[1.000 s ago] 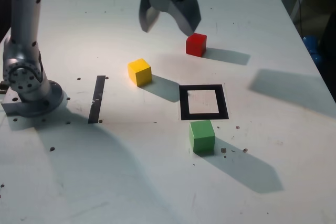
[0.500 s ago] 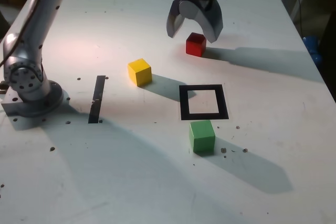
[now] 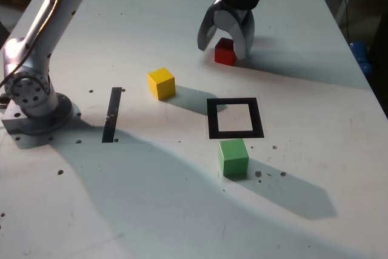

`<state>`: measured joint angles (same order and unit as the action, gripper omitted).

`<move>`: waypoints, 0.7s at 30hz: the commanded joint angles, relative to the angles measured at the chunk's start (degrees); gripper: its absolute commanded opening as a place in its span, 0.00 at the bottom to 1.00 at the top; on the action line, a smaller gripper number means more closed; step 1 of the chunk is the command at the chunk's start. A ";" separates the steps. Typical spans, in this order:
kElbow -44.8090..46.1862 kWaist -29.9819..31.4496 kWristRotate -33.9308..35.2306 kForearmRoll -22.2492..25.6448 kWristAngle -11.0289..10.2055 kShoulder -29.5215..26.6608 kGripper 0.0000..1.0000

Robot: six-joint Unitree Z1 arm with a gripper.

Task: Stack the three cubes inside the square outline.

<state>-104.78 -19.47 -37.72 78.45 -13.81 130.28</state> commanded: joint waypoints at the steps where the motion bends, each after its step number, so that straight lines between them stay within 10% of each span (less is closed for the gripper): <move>1: 0.07 -0.05 0.38 -0.20 -0.09 0.68 0.50; 6: 0.36 0.26 0.62 -0.73 -0.22 0.99 0.36; 21: 1.26 2.05 2.34 -0.26 -0.16 0.07 0.35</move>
<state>-103.89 -17.75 -35.78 77.94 -13.91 130.94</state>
